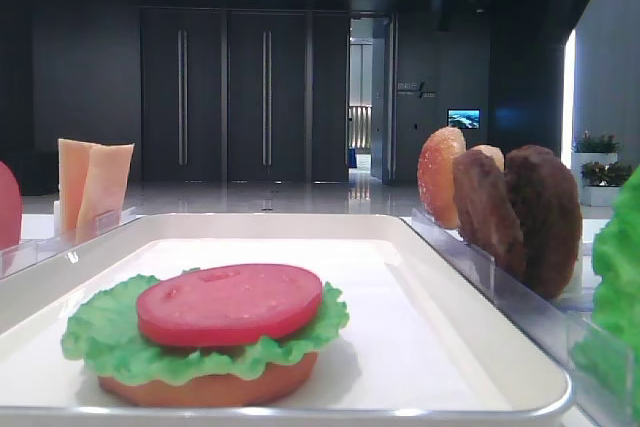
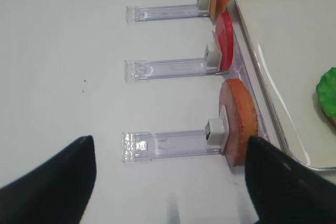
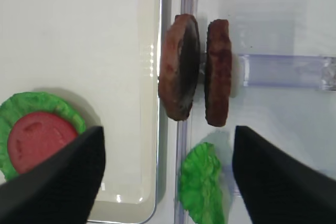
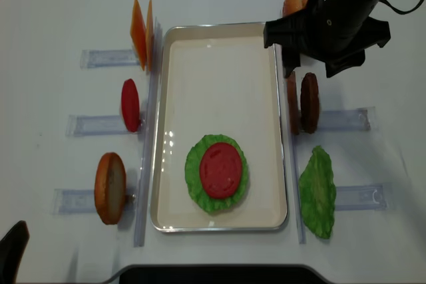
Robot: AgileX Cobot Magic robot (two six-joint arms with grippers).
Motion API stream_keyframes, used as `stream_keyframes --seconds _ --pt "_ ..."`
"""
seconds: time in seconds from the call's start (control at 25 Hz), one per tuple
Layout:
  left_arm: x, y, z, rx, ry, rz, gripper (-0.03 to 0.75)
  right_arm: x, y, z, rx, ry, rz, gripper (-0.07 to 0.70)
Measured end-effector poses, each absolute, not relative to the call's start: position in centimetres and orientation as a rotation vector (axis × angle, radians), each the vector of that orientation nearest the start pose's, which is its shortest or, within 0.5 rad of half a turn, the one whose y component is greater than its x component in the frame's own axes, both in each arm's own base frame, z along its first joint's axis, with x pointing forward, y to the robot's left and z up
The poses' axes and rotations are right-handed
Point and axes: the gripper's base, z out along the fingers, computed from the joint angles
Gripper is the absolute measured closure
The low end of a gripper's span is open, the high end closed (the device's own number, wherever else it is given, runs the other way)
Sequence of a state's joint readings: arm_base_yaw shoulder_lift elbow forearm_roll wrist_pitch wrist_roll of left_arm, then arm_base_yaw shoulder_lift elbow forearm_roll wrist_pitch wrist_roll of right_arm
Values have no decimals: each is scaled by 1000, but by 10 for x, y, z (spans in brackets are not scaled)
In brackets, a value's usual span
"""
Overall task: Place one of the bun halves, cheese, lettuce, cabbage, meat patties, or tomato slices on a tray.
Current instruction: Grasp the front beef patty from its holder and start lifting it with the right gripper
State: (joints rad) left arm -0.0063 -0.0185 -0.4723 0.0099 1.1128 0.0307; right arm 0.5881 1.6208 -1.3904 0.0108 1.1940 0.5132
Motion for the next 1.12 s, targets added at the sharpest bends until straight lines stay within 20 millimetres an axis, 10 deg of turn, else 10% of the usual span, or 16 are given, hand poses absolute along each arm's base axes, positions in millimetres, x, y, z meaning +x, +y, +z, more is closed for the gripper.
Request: stream_keyframes --seconds 1.12 --pt "-7 1 265 38 2105 27 24 296 205 245 -119 2994 152 145"
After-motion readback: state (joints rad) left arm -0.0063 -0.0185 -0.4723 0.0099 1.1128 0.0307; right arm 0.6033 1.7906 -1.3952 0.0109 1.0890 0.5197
